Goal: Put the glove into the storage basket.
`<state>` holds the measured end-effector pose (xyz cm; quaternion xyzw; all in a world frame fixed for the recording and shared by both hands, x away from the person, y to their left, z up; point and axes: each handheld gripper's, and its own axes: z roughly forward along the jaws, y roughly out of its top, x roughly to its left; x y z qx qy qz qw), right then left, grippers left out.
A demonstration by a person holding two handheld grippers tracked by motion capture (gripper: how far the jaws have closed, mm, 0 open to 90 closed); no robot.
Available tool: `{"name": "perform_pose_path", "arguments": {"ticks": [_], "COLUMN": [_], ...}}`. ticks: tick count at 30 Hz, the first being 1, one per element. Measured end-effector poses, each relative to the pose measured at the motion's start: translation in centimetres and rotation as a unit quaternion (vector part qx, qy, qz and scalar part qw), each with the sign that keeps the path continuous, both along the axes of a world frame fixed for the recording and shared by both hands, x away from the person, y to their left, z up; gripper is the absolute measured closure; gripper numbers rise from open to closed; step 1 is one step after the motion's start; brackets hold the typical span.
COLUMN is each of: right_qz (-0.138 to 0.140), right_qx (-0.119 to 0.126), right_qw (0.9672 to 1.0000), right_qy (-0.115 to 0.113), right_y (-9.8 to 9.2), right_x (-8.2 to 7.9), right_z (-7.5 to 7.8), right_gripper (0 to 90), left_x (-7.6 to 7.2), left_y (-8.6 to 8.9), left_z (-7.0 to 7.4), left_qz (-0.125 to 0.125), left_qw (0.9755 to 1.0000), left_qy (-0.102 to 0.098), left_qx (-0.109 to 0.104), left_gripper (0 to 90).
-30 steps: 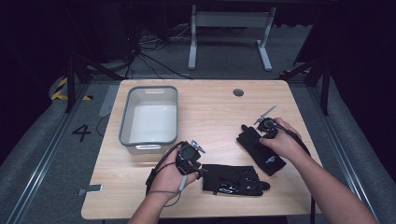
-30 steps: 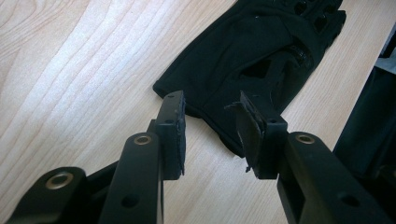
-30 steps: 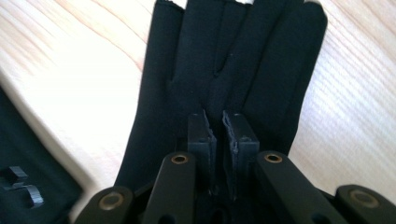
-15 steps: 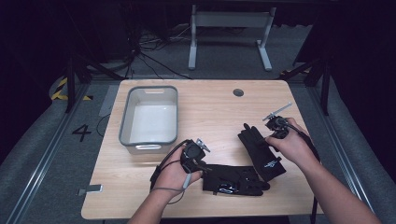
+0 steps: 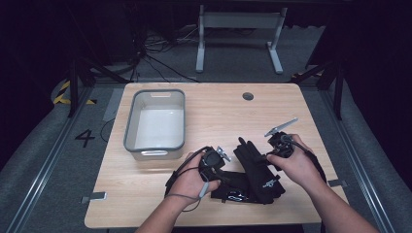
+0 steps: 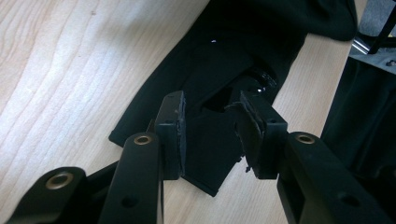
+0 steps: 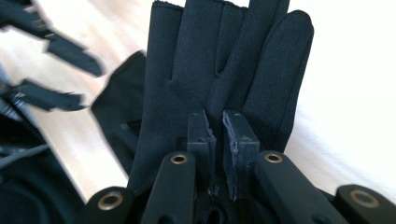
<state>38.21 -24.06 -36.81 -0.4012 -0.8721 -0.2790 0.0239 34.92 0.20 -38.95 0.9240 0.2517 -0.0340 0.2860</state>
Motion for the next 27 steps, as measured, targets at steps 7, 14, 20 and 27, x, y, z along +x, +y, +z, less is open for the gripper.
{"name": "perform_pose_path", "arguments": {"ticks": [7, 14, 20, 27], "right_qz": [-0.003, 0.014, 0.048, 0.077], "right_qx": [-0.019, -0.019, -0.033, -0.036], "right_qw": [0.9998, 0.9997, 0.9972, 0.9939], "right_qy": [0.010, 0.007, -0.048, -0.071], "right_y": [1.8, 2.1, 2.4, 3.5], "right_x": [-1.0, -0.8, 0.5, 3.7], "right_z": [-2.1, -3.6, -2.5, -3.6], "right_gripper": [81.9, 75.5, 71.7, 69.9], "left_x": [-0.4, -1.4, -2.5, -3.0], "left_y": [-0.3, -1.3, -2.1, -1.8], "left_z": [-0.1, -0.3, -0.1, -0.3], "left_qz": [-0.009, -0.039, -0.055, -0.038], "left_qw": [0.9999, 0.9987, 0.9982, 0.9991], "left_qy": [0.002, 0.028, 0.019, 0.015], "left_qx": [0.008, -0.019, -0.012, -0.013], "left_gripper": [62.9, 62.3, 62.2, 62.2]}}
